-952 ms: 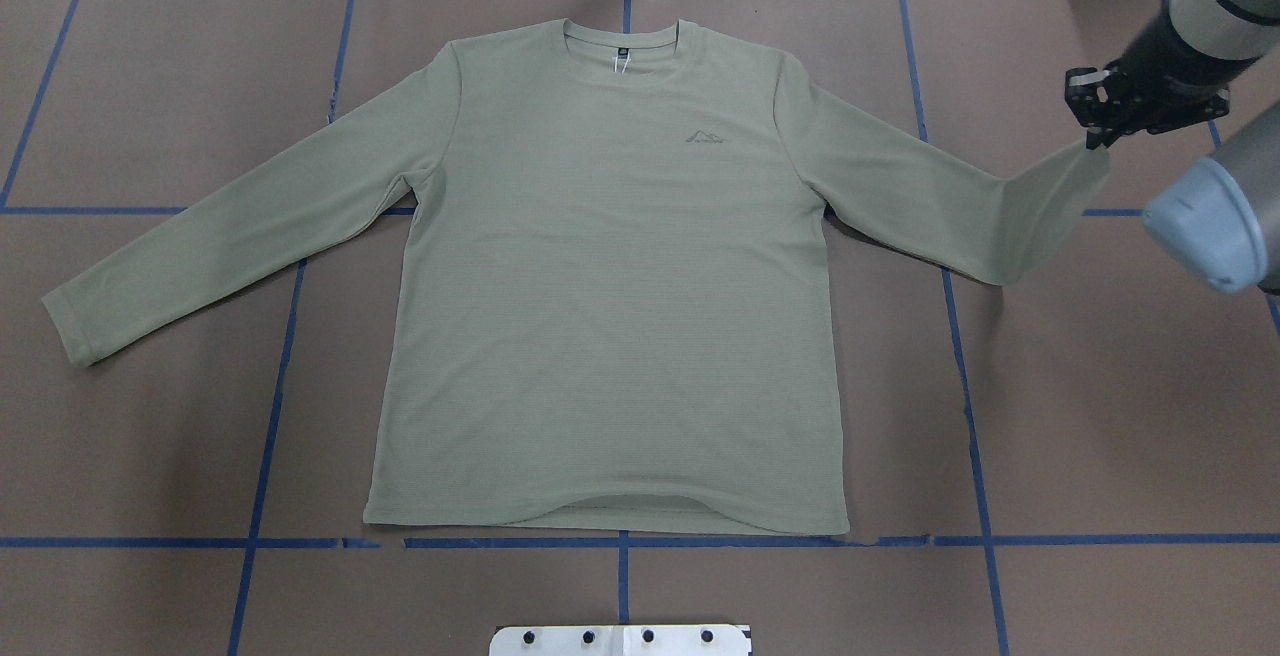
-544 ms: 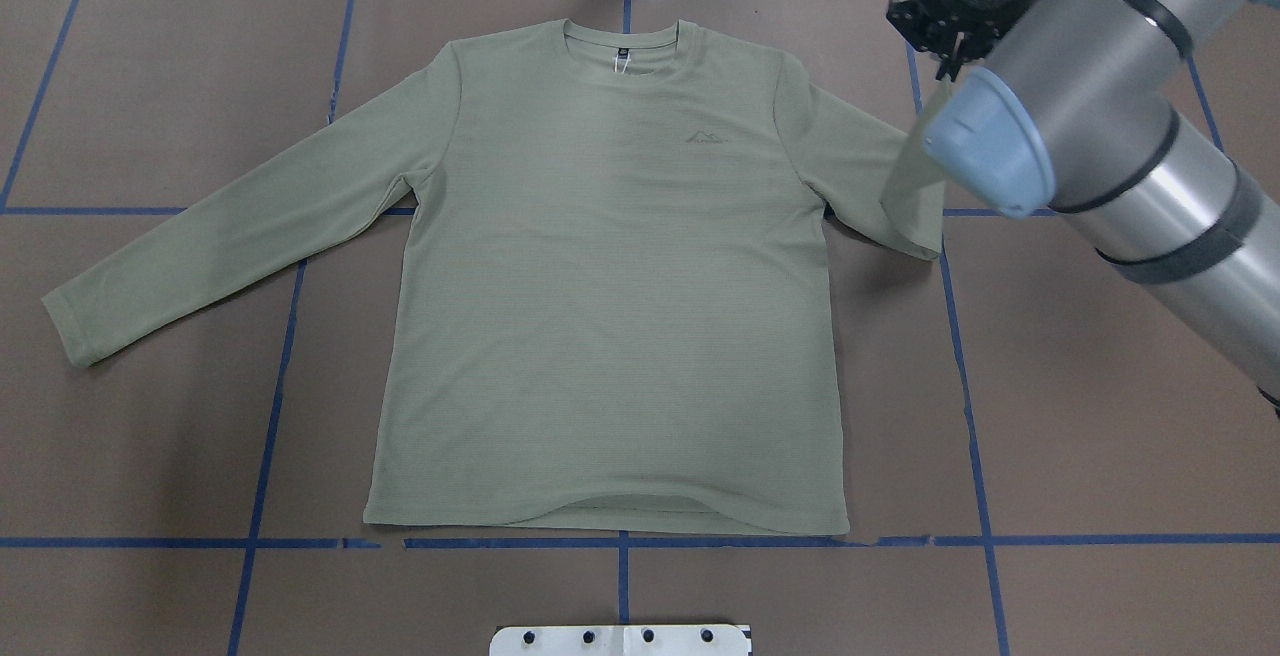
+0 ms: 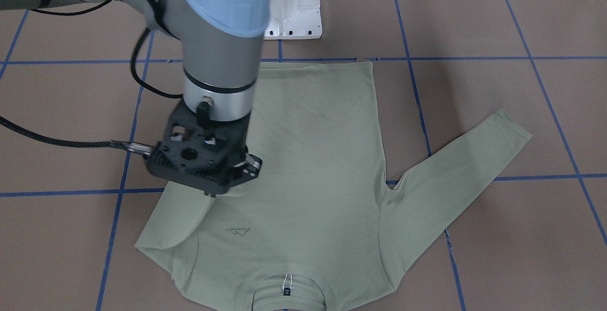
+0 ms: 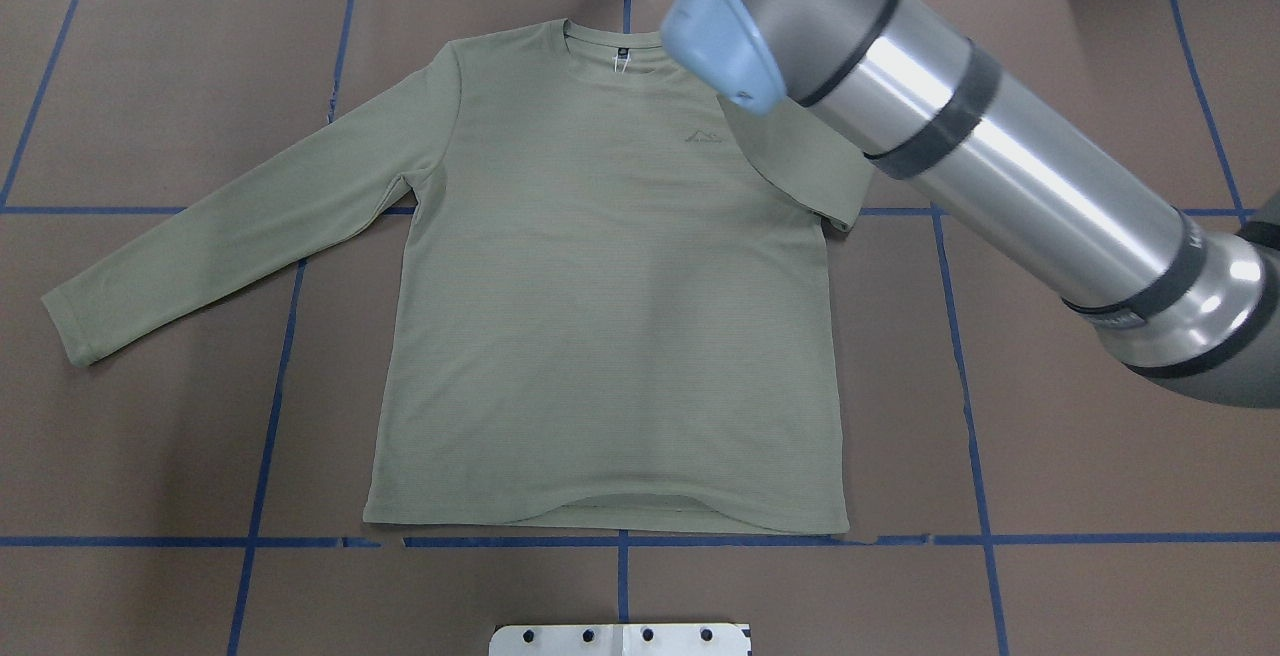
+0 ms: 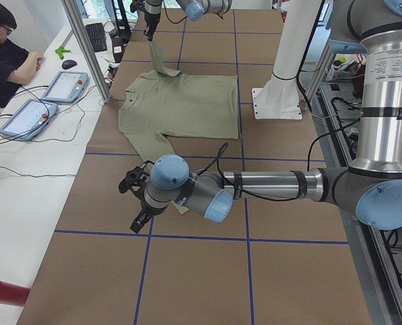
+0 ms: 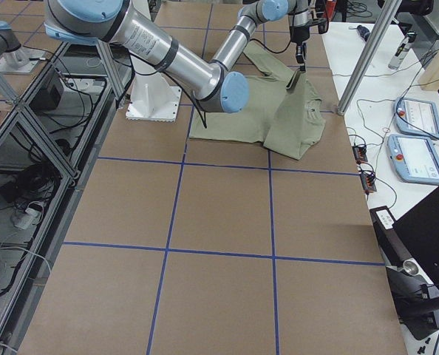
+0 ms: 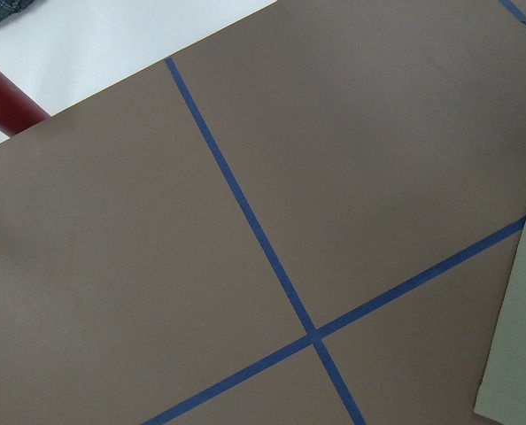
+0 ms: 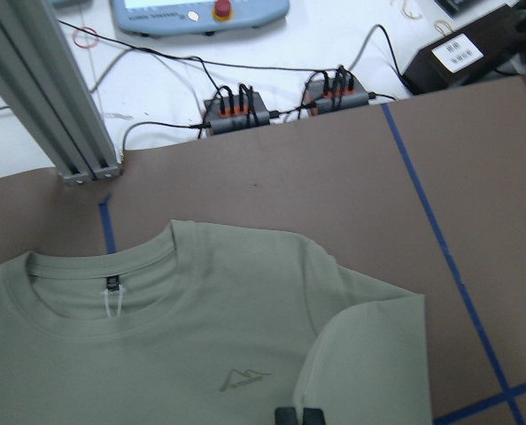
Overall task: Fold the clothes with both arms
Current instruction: 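Carry the sleeve with the right gripper across the shirt body toward the collar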
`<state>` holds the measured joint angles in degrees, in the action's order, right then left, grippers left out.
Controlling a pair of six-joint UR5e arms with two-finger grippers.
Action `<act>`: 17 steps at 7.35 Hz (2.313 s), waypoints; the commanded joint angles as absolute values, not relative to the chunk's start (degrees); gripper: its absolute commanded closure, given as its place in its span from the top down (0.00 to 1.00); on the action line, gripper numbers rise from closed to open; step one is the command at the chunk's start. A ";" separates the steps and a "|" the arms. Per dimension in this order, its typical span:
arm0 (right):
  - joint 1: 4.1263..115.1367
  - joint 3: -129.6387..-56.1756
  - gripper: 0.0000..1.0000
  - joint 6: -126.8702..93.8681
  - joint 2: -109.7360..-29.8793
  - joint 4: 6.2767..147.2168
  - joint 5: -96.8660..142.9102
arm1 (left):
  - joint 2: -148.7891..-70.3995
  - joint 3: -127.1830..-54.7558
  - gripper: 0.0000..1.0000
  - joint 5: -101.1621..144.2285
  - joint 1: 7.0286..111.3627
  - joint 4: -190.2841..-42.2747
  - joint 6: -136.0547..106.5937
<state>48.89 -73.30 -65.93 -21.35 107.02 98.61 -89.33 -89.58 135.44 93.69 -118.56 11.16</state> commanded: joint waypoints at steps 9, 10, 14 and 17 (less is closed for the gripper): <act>29.89 -56.44 0.00 -65.57 -13.27 89.65 76.57 | -89.12 -87.10 1.00 135.44 93.69 -118.65 11.34; 29.71 -56.43 0.00 -65.57 -12.92 89.65 76.47 | -89.03 -87.36 1.00 135.53 93.69 -118.65 11.34; 29.88 -50.45 0.95 -67.59 -9.59 83.67 76.20 | -89.03 -87.10 1.00 137.72 93.69 -118.65 11.43; 32.50 -50.45 0.99 -67.42 -9.05 83.93 81.77 | -91.12 -87.28 1.00 137.55 93.43 -118.65 10.90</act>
<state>30.89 -50.49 -67.62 -8.94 83.74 77.65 -89.62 -87.21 137.64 93.62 -118.66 11.27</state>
